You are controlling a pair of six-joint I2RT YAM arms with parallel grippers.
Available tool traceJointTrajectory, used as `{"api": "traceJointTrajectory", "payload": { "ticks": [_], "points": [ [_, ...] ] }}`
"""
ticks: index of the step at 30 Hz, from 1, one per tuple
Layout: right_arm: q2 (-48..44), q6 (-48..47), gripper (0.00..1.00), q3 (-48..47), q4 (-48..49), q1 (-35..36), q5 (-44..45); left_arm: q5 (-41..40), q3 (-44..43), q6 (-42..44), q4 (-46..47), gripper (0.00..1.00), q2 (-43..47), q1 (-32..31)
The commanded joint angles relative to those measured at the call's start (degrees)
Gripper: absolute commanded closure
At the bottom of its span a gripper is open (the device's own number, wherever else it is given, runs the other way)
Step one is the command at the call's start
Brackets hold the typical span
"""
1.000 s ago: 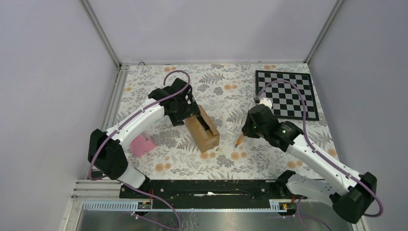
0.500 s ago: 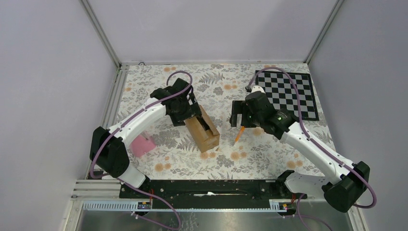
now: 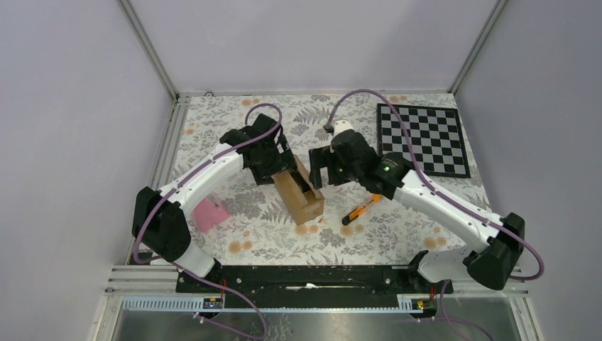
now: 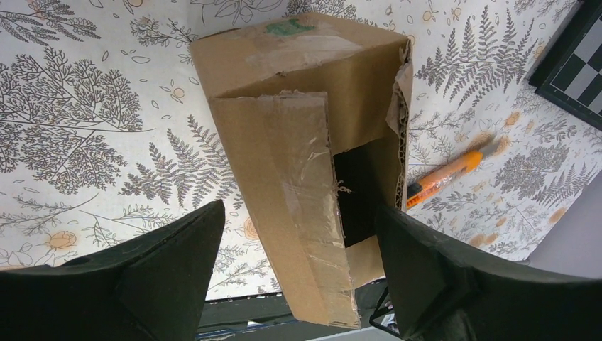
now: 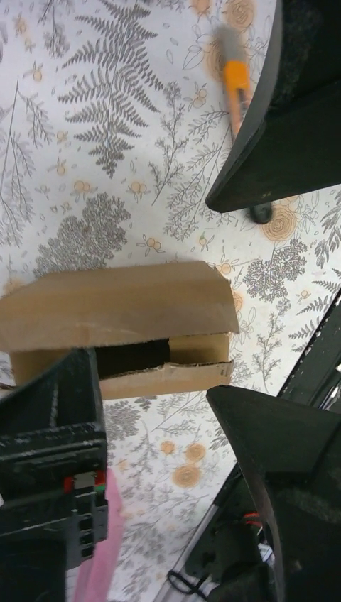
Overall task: Unpack the express box
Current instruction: Place the knife at the center of the board, then open the express box at the center of the board.
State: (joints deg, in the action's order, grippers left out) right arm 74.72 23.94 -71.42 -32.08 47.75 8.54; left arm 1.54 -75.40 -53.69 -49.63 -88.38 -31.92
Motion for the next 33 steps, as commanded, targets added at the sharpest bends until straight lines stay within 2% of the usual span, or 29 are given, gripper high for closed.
{"api": "traceJointTrajectory", "payload": {
  "ticks": [1, 6, 11, 14, 20, 26, 31, 33],
  "points": [
    [4.24, -4.17, 0.00, -4.23, 2.23, 4.03, 2.05, 1.82, -0.63, 1.03, 1.47, 0.15, 0.02, 0.48],
    [9.44, -4.89, 0.03, -4.33, 3.45, 7.18, 5.62, 2.32, -0.23, 0.64, 1.19, 0.17, -0.48, 0.46],
    [12.90, -4.68, 0.21, -3.48, 4.46, 8.41, 12.27, 2.52, 0.33, 0.08, 1.15, 0.21, -0.15, 0.54],
    [13.27, -4.50, 0.29, -1.86, 6.52, 8.60, 13.27, 2.16, 0.44, 0.08, 1.12, 0.23, 0.04, 0.63],
    [15.93, -4.10, 0.39, -1.75, 7.79, 9.91, 16.23, 2.00, 0.60, 0.22, 0.43, 0.27, 0.08, 0.81],
    [16.12, -3.97, 0.52, -1.88, 7.79, 11.01, 19.75, 1.20, 0.74, 0.00, -0.73, 0.28, 0.70, 0.96],
    [15.59, -2.50, 0.90, -2.96, 6.13, 11.14, 21.43, 1.19, 1.09, -0.03, -0.75, 0.30, 1.02, 1.24],
    [14.22, -1.49, 1.00, -2.97, 6.01, 11.14, 21.22, 1.18, 1.08, -0.09, -0.76, 0.34, 1.18, 1.40]
  ]
}}
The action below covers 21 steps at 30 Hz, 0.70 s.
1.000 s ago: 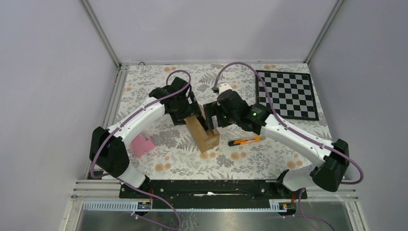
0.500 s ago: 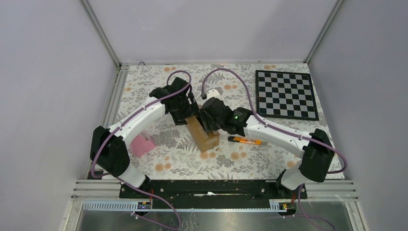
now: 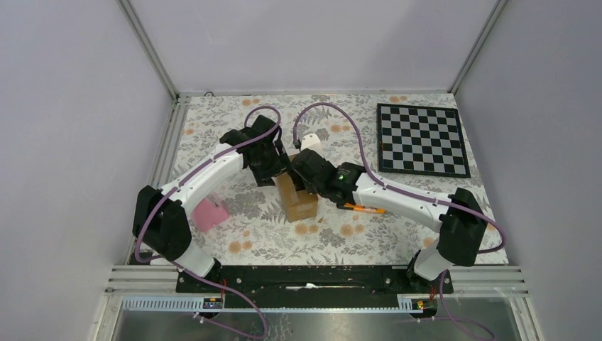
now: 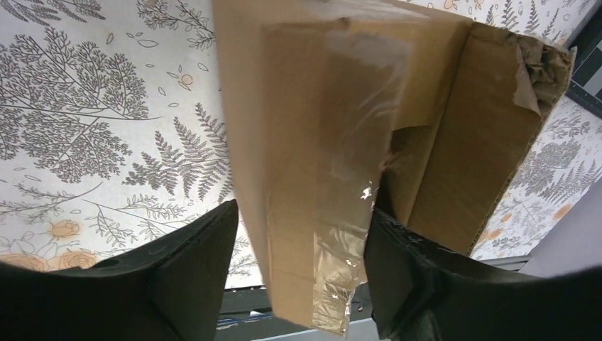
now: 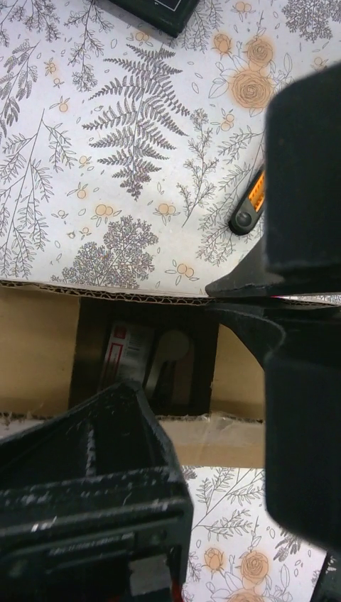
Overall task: Unpack the express box
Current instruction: Open the express box at the center of the board.
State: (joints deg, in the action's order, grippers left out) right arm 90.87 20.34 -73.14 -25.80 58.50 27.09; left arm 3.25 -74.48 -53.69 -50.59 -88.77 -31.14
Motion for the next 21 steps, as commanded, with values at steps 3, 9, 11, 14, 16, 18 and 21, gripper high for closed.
{"api": "traceJointTrajectory", "payload": {
  "ticks": [3, 9, 11, 14, 16, 18, 21],
  "points": [
    [-3.84, 3.35, 1.00, -0.65, -0.21, 0.41, 3.05, -0.39, -0.27, -0.12, 0.35, 0.45, 1.83, 0.85],
    [-6.17, 3.87, 1.00, 2.87, 2.51, 0.16, 3.67, 2.23, 2.22, -0.18, 3.99, 0.67, 4.78, 2.76],
    [-6.38, 4.21, 1.00, 3.40, 2.79, -0.47, 2.82, 3.11, 3.45, 0.20, 5.06, 0.72, 6.15, 3.76],
    [-7.13, 4.76, 1.00, 5.14, 4.19, -2.28, -0.22, 4.23, 5.42, 1.35, 5.67, 0.74, 8.57, 5.60],
    [-7.81, 5.19, 1.00, 6.28, 5.29, -3.80, -2.46, 4.71, 6.87, 2.10, 5.84, 0.75, 10.06, 6.68],
    [-8.29, 5.51, 1.00, 7.41, 6.38, -5.04, -4.70, 5.64, 8.82, 2.36, 6.68, 0.76, 10.92, 7.47],
    [-9.52, 6.56, 1.00, 9.73, 9.09, -6.65, -8.79, 6.94, 12.44, 1.92, 10.10, 0.79, 12.35, 8.35]
  ]
}}
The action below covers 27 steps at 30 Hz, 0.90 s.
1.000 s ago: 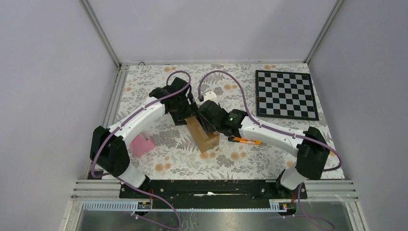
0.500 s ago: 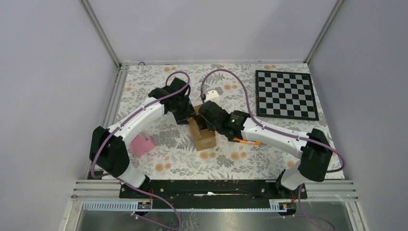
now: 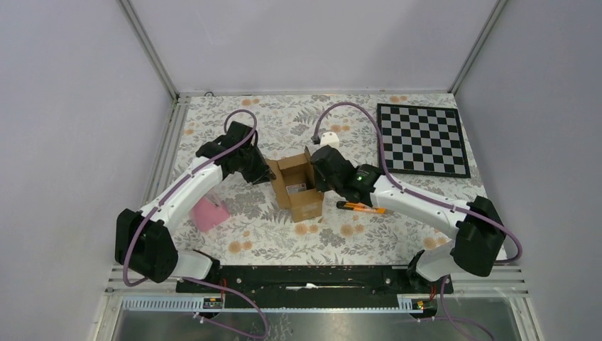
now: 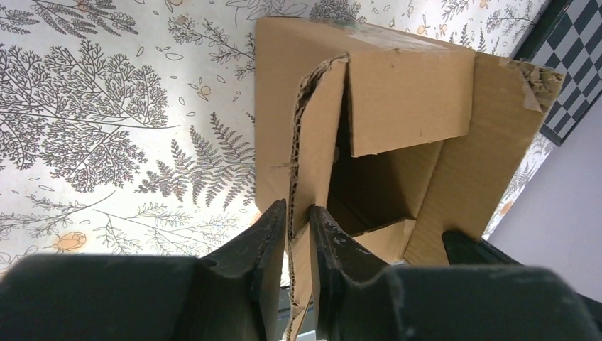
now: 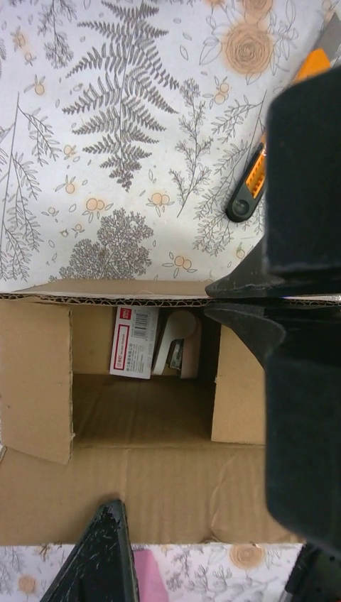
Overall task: Unpack the express box
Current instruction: Open the express box at the center of the board.
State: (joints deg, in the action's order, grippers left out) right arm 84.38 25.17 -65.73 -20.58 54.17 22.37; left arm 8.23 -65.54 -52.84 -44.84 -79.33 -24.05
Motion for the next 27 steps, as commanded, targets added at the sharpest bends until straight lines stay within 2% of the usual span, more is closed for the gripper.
{"api": "traceJointTrajectory", "payload": {
  "ticks": [1, 3, 6, 9, 13, 16, 18, 21, 27],
  "points": [
    [-3.68, 2.26, 1.00, 3.35, 4.92, -2.81, -5.61, 2.54, 5.02, 0.67, 6.25, 0.79, 3.60, 1.55],
    [-4.71, 3.66, 1.00, 5.00, 6.85, -3.56, -7.54, 3.83, 7.71, -0.32, 10.50, 0.83, 4.58, 1.93],
    [-6.24, 5.69, 1.00, 8.00, 9.59, -5.45, -10.68, 5.13, 11.68, -1.75, 16.30, 1.00, 5.28, 2.44],
    [-8.53, 8.59, 1.00, 12.50, 13.28, -9.07, -14.62, 7.14, 15.91, -3.09, 21.32, 1.00, 6.19, 3.72],
    [-9.56, 9.59, 0.99, 16.17, 15.49, -11.94, -16.86, 6.78, 16.86, -2.97, 22.08, 1.00, 6.47, 4.36],
    [-8.42, 10.74, 0.92, 18.83, 18.02, -13.73, -19.88, 6.61, 16.64, -2.77, 22.08, 1.00, 6.30, 4.52],
    [-7.97, 10.24, 0.83, 18.82, 18.02, -14.09, -20.85, 6.73, 16.13, -2.46, 22.01, 1.00, 6.14, 4.54],
    [-8.25, 7.68, 0.67, 16.18, 14.47, -14.16, -18.29, 6.43, 15.18, -1.98, 21.05, 1.00, 5.25, 4.54],
    [-11.44, 1.10, 0.49, 8.67, 6.65, -13.77, -13.12, 7.59, 15.19, -1.24, 20.22, 1.00, 2.20, 4.54]
  ]
}}
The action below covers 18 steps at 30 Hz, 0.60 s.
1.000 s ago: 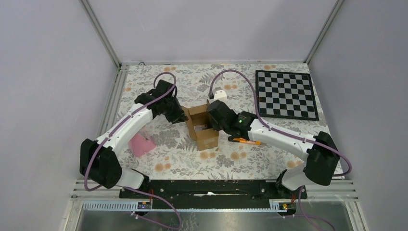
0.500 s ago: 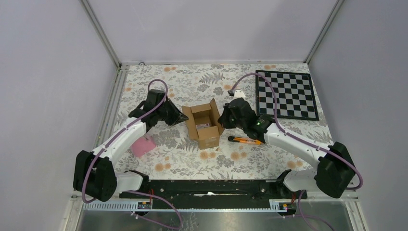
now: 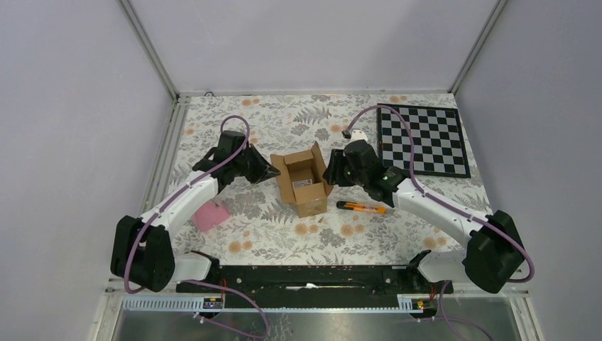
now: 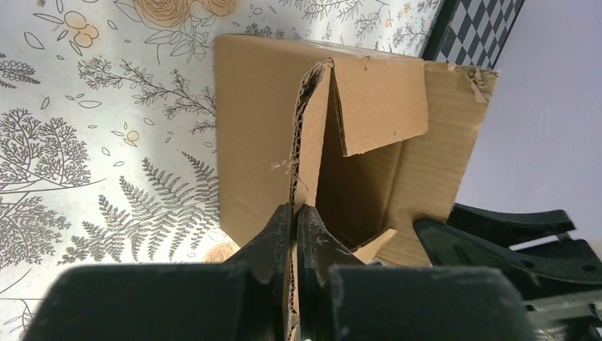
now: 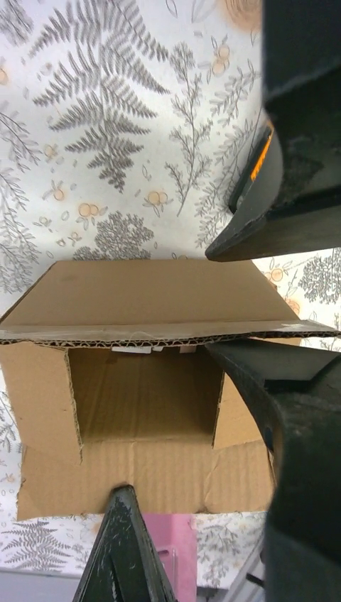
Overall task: Unpack the express box
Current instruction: Open the express box at the center of the board.
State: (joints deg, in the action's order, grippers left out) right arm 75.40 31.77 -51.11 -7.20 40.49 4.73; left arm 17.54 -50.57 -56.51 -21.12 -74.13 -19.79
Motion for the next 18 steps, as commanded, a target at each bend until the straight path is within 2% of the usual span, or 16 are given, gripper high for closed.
{"api": "traceJointTrajectory", "payload": {
  "ticks": [1, 6, 9, 12, 18],
  "points": [
    [-2.82, -6.61, 0.47, -7.47, -7.75, 0.73, 5.14, -1.61, 0.16, 2.61, -3.55, 1.00, -3.38, 0.28],
    [-3.04, -11.98, 0.33, -15.71, -10.86, 10.27, 12.26, -1.52, -0.59, 2.72, -4.17, 1.00, -3.80, 0.28],
    [-1.29, -14.38, 0.26, -19.22, -10.49, 16.03, 13.35, -1.07, -1.90, 2.74, -5.46, 1.00, -3.75, 0.28],
    [1.68, -17.23, 0.19, -20.29, -8.84, 20.85, 13.96, -0.26, -4.85, 2.60, -7.76, 1.00, -4.15, 0.19],
    [9.72, -24.53, 0.11, -19.22, -3.61, 26.22, 15.40, 0.99, -9.72, 2.07, -11.73, 1.00, -5.20, 0.19]
  ]
}}
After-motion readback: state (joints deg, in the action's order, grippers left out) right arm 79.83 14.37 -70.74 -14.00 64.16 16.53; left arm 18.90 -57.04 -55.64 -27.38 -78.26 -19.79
